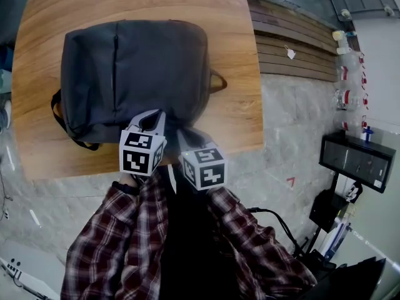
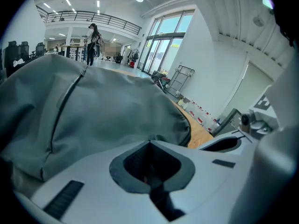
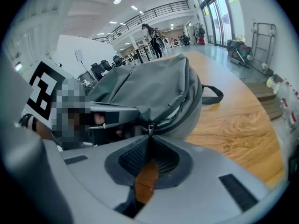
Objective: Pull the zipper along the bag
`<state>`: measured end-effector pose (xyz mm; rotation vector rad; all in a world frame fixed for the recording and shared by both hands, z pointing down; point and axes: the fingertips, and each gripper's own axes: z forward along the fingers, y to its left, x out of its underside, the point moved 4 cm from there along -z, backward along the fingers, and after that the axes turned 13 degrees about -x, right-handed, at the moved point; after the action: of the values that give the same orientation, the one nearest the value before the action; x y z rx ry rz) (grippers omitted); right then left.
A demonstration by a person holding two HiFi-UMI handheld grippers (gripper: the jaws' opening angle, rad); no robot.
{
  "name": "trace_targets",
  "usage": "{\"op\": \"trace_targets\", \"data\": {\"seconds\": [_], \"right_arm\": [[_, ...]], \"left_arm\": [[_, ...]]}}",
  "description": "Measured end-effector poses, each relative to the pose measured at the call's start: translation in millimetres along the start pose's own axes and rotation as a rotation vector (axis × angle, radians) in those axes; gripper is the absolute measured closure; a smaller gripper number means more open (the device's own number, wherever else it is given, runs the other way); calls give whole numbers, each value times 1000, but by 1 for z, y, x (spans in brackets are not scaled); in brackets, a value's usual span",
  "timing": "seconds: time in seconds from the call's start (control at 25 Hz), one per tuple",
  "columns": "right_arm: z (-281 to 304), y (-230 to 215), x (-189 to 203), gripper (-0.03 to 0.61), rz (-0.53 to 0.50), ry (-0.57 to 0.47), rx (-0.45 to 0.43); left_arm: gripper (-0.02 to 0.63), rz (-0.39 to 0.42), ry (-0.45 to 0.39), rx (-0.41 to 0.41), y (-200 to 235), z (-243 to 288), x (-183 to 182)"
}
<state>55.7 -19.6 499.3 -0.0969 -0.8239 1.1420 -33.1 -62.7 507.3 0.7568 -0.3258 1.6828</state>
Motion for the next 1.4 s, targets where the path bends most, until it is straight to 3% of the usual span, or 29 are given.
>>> {"op": "trace_targets", "data": {"seconds": [0.16,0.36,0.44,0.68,0.8,0.96,1.4], "right_arm": [[-14,-5,-4,572,-103,12,85],[-2,-1,-2,571,-330,128,157],[2,-1,-1,571,-374,159,182],[9,-6,0,571,-204,143,74],[12,-7,-2,565,-246,173,50],[20,-5,-4,565,-400,242,106],[-1,2,-8,566,-383,184,108]], "left_arm": [[606,4,5,1,0,1,1],[606,11,9,-6,-1,3,2],[606,11,10,-6,-1,3,2],[606,9,15,-3,-1,4,3],[606,9,18,-3,0,5,3],[606,15,20,-12,0,6,3],[606,41,-1,-44,1,6,6]]}}
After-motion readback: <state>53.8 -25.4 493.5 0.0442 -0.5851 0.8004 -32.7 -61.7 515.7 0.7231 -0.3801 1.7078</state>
